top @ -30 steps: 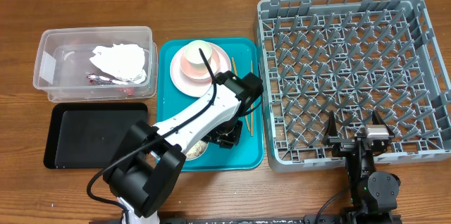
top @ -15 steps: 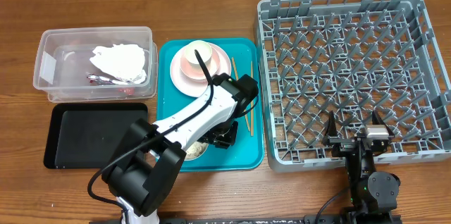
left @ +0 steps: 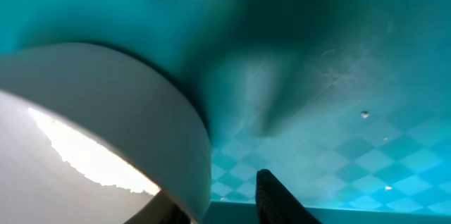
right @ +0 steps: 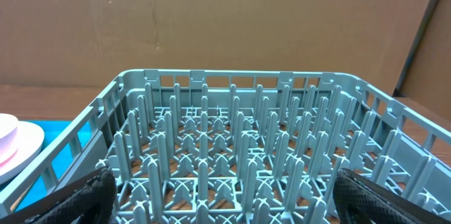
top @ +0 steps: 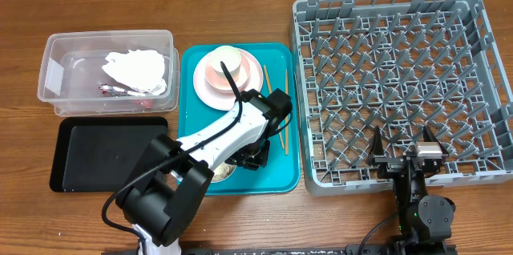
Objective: Sort waste into correct bins and load items into the dishwasher
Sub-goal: 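Move the left gripper to the rice bowl rim and grasp it, then lift the bowl over the black tray and tip rice out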
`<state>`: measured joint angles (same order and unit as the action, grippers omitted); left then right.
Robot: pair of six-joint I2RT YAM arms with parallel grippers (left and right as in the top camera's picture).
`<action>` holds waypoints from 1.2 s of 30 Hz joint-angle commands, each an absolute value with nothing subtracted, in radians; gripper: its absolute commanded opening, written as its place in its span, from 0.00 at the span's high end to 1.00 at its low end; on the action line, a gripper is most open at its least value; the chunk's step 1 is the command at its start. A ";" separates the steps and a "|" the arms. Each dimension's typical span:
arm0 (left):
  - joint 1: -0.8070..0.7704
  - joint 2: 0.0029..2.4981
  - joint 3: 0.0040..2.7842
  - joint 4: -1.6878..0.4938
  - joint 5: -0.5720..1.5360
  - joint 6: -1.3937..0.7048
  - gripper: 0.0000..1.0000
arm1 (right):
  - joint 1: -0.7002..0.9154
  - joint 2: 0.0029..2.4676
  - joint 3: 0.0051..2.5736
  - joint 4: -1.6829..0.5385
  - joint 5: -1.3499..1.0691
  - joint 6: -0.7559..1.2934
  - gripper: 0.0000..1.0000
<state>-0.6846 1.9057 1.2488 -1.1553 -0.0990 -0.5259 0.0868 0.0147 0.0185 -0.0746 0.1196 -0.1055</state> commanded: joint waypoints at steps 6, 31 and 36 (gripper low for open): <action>-0.679 1.902 1.246 -1.155 -0.112 -0.546 0.81 | 0.093 0.008 0.008 -0.070 0.127 -0.105 0.00; -0.674 1.843 1.555 -1.321 -0.089 -0.442 0.96 | 0.093 0.008 0.008 -0.070 0.127 -0.105 0.00; -0.614 1.723 1.580 -1.324 -0.017 -0.398 0.96 | 0.093 0.008 0.008 -0.070 0.127 -0.105 0.00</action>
